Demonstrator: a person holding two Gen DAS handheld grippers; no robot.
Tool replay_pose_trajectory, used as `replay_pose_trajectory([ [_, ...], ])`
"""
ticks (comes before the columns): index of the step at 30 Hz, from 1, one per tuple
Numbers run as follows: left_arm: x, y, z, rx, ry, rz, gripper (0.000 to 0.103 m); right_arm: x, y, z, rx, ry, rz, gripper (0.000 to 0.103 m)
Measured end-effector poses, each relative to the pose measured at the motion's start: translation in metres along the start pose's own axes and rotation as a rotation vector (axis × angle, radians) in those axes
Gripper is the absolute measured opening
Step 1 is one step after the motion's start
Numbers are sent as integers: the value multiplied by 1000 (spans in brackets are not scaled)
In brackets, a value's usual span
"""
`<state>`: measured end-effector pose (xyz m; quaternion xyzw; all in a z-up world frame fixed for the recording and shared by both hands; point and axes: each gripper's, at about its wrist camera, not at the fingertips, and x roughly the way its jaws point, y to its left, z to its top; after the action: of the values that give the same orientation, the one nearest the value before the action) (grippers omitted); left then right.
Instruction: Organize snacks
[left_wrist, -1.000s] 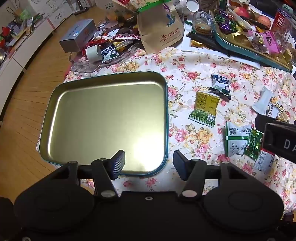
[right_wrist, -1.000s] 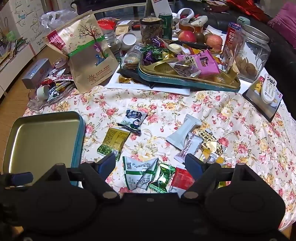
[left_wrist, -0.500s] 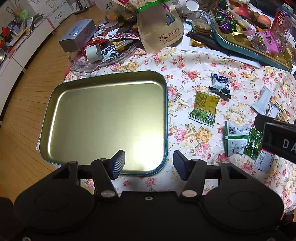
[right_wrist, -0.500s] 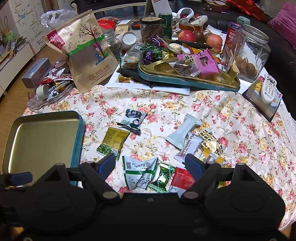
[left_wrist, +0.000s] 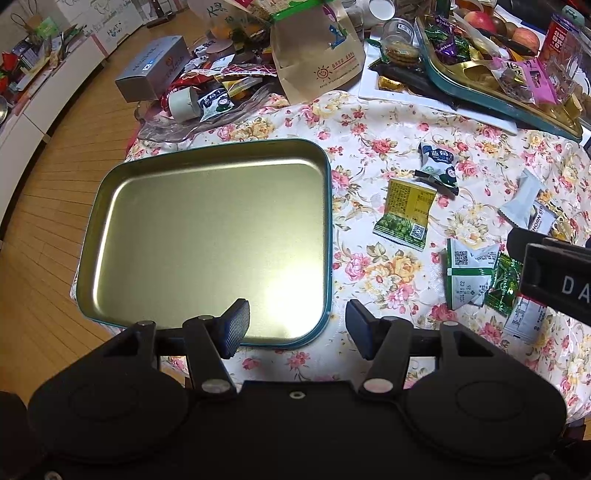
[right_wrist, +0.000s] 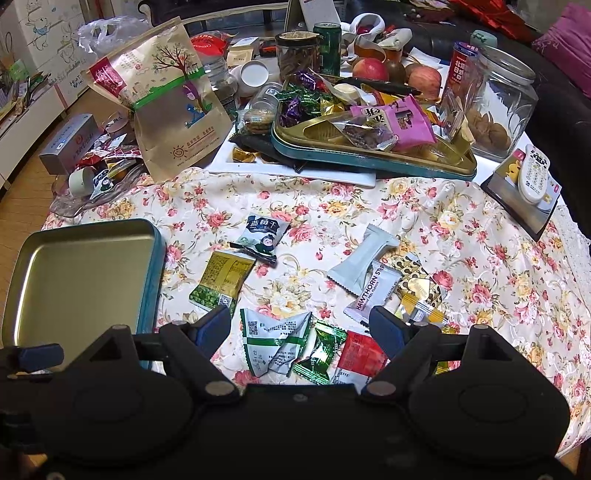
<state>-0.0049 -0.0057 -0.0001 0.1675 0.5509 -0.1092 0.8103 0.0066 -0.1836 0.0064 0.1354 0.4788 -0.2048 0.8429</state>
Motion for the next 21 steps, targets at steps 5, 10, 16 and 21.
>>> replay_pose_trajectory([
  [5, 0, -1, -1, 2, 1, 2, 62, 0, 0, 0, -1, 0, 0, 86],
  [10, 0, -1, -1, 4, 7, -6, 62, 0, 0, 0, 1, 2, 0, 86],
  [16, 1, 0, 0, 2, 8, -4, 62, 2, 2, -2, -1, 9, -1, 86],
  [21, 1, 0, 0, 7, 6, -2, 63, 2, 2, -2, -4, 17, -1, 86],
])
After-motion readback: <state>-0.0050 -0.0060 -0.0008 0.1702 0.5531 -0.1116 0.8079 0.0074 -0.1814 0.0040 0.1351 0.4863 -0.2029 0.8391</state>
